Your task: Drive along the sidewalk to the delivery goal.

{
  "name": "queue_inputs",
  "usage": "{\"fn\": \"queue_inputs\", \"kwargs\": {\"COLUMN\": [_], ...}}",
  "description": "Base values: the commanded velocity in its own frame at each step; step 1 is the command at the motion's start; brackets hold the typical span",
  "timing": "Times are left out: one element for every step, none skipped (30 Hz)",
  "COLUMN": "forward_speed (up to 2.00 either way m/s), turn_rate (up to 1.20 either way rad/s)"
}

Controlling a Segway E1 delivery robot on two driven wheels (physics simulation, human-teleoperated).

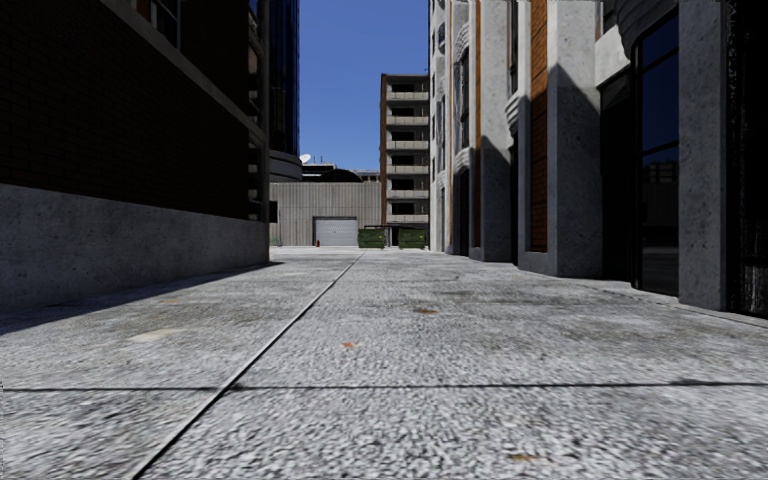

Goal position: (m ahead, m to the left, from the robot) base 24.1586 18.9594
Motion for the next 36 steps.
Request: {"fn": "queue_inputs", "kwargs": {"forward_speed": [2.0, 2.0, 2.0, 2.0, 2.0, 2.0, 2.0, 2.0, 2.0, 2.0, 2.0, 2.0, 2.0, 2.0, 2.0, 2.0, 2.0, 2.0, 2.0, 2.0, 2.0, 2.0, 2.0, 2.0, 2.0, 2.0, 2.0, 2.0, 2.0, 2.0, 2.0, 2.0, 2.0, 2.0, 2.0, 2.0], "turn_rate": [0.0, 0.0, 0.0, 0.0, 0.0, 0.0, 0.0, 0.0, 0.0, 0.0, 0.0, 0.0, 0.0, 0.0, 0.0, 0.0, 0.0, 0.0, 0.0, 0.0, 0.0, 0.0, 0.0, 0.0, 0.0, 0.0, 0.0, 0.0, 0.0, 0.0, 0.0, 0.0, 0.0, 0.0, 0.0, 0.0]}}
